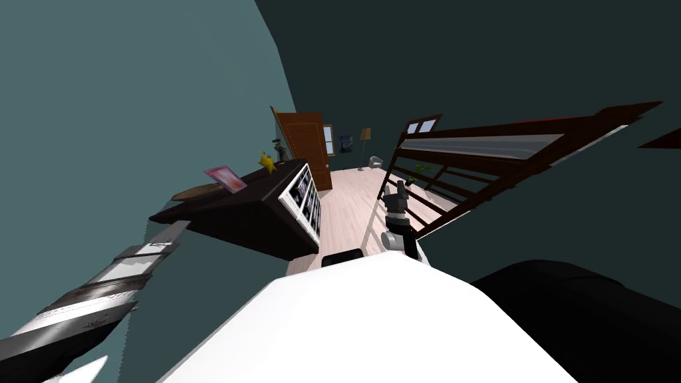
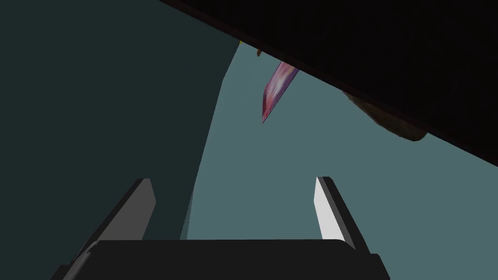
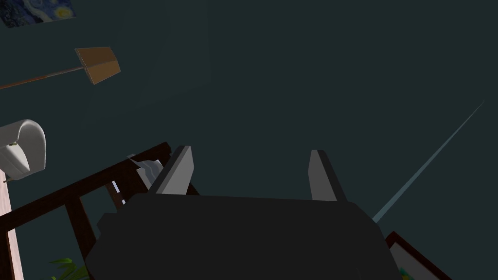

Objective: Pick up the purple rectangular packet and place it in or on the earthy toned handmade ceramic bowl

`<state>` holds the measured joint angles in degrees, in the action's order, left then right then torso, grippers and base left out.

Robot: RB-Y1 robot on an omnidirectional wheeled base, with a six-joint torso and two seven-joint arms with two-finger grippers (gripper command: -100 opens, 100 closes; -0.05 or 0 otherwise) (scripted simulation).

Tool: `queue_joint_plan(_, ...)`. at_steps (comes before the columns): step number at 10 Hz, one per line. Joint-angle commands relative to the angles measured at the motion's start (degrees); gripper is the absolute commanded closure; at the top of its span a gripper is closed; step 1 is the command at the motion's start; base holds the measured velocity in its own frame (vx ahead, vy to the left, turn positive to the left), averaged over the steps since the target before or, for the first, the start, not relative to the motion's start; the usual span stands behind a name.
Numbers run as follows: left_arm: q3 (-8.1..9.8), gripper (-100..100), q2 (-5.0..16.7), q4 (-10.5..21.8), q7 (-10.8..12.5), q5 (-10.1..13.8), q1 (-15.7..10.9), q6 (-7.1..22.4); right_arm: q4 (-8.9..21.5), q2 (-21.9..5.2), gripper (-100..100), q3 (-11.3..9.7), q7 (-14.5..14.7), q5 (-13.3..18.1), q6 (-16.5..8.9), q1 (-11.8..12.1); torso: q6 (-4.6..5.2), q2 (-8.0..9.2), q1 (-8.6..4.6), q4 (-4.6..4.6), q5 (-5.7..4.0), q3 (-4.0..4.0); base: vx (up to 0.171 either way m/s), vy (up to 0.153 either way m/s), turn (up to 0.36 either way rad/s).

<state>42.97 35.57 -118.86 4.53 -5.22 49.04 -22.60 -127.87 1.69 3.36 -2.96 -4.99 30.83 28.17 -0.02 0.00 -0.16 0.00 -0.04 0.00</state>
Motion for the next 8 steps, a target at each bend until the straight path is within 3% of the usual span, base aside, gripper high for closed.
queue_joint_plan(1,2.86,-100,2.08,0.13,-0.09,-0.15,2.03,1.28,0.00,0.00,0,0.00,0.00,0.00,0.00,0.00,0.00,0.00,0.00,0.00,0.00,0.00,0.021,-0.036,-0.055)
queue_joint_plan(2,4.38,-100,3.88,0.55,-0.28,-0.21,3.50,2.25,0.00,0.00,0,0.00,0.00,0.00,0.00,0.00,0.03,-0.02,0.04,-0.01,0.00,-0.01,0.035,-0.038,-0.113)
queue_joint_plan(3,4.96,-100,3.88,0.55,-0.28,-0.21,3.50,2.25,0.00,0.00,0,0.00,0.00,0.00,0.00,0.00,0.03,-0.07,0.05,-0.02,0.01,-0.04,0.028,-0.023,-0.046)
queue_joint_plan(8,12.96,-100,12.21,1.98,-1.49,1.02,11.18,7.00,0.00,-0.01,0,0.01,0.00,0.00,0.00,0.00,0.03,-0.21,0.24,-0.05,0.05,-0.13,0.056,0.001,-0.099)
